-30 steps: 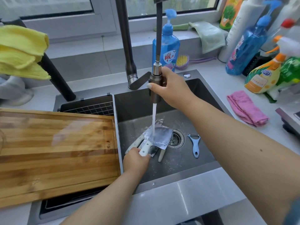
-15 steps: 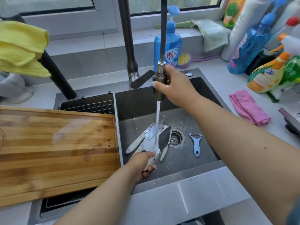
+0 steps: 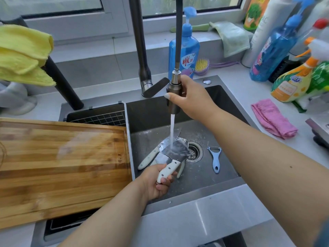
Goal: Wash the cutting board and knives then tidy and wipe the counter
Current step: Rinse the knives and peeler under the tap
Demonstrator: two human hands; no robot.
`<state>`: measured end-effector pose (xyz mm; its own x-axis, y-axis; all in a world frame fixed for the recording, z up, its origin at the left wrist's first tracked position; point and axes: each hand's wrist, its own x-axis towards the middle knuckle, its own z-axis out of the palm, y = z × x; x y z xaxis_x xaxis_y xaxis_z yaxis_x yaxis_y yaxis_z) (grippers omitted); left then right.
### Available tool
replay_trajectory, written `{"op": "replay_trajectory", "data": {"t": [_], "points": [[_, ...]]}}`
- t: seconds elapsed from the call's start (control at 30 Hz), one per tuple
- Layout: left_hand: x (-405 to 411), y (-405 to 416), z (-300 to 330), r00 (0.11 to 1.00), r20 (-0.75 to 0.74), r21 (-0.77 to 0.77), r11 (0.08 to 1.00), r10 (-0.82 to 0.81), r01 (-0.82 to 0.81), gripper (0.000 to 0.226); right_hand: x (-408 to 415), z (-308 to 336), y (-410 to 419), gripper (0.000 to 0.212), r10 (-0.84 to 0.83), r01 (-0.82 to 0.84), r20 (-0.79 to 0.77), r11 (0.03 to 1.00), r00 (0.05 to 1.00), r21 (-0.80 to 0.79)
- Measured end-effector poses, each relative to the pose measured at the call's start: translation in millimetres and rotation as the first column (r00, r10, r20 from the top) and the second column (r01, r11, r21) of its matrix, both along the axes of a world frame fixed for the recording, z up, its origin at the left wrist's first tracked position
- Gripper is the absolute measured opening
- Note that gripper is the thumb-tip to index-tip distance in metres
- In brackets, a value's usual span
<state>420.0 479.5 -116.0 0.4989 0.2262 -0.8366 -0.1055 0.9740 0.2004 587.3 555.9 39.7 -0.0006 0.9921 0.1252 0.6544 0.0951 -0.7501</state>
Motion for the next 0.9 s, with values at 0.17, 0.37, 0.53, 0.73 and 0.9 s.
{"op": "replay_trajectory", "data": {"t": [0.17,0.37,0.53,0.73,0.9], "points": [[0,2,-1,0.998,0.022,0.007,0.999,0.054,-0.054,0.041,-6,-1,-3,0.037,0.024,-0.024,-0.048,1.0,0.999,-0.005],[-1,2,0,0.998,0.023,0.027,0.997,0.066,-0.067,0.041,-3,2,-7,0.03,0.041,-0.041,-0.026,0.999,0.999,-0.019],[-1,2,0,0.996,0.009,0.037,0.996,0.083,-0.084,0.041,6,6,-10,0.03,0.046,-0.046,0.012,0.998,0.999,-0.041],[1,1,2,0.997,-0.003,0.05,0.996,0.074,-0.074,0.04,12,6,-10,0.03,0.044,-0.043,0.021,0.998,0.999,-0.046],[2,-1,4,0.999,-0.009,0.068,0.997,0.045,-0.045,0.04,0,1,-7,0.032,0.049,-0.05,-0.023,0.999,0.999,-0.019]]}}
